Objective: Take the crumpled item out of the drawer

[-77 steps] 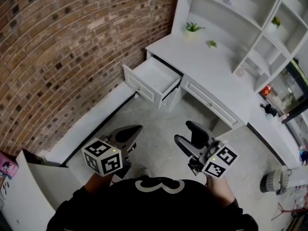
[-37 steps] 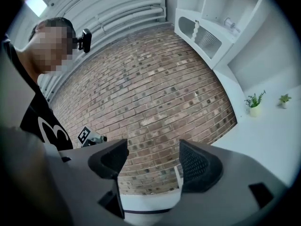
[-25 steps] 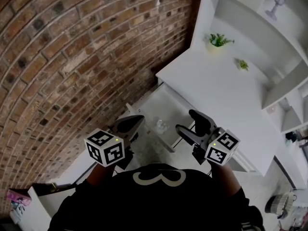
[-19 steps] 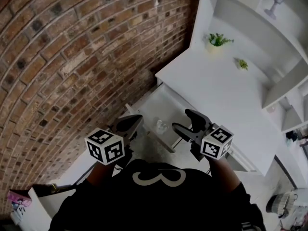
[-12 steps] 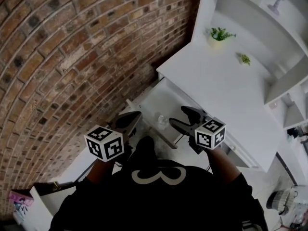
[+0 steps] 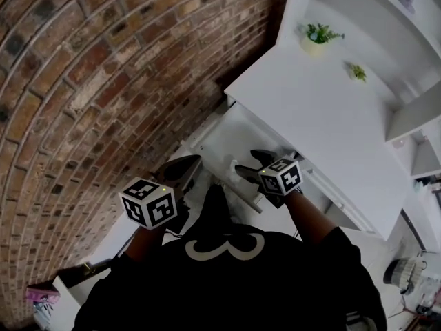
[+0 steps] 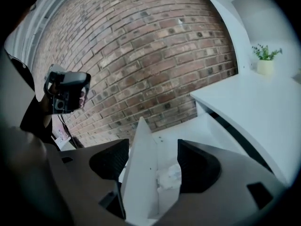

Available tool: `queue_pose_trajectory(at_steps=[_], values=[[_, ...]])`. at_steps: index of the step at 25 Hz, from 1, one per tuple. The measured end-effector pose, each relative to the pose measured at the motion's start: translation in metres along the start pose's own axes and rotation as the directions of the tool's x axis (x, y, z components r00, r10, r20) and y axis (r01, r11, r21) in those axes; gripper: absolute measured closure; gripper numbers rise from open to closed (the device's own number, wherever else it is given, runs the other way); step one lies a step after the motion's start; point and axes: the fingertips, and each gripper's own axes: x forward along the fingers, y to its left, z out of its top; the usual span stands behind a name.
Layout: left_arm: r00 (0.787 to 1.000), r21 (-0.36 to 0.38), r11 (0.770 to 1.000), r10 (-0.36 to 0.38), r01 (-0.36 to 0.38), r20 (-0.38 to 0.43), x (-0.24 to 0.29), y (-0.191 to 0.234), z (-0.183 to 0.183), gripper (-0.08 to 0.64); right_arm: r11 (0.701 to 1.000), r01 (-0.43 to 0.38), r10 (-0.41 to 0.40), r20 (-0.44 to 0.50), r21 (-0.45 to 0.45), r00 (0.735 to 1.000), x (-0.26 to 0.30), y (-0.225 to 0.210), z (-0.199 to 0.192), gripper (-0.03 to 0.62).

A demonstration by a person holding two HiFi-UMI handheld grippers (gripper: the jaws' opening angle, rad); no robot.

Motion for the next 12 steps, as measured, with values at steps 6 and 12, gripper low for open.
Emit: queue_pose_trajectory(at_steps=[6, 12], values=[[1.000, -0.021, 1.000, 0.010, -0.011, -0.020, 0.011, 0.035, 0.004, 0.557, 0.998, 0.044, -0.036, -0.155, 0.052, 0.987, 0.054, -0.038, -0.038, 0.271], [0.998, -0.061, 0.997, 0.050, -0.052, -0.037, 0.012, 0.071, 0.003, 0.557, 0.999, 0.035, -0.027, -0.322, 0.019, 0.946, 0.092, -0.058, -0.074, 0.258]])
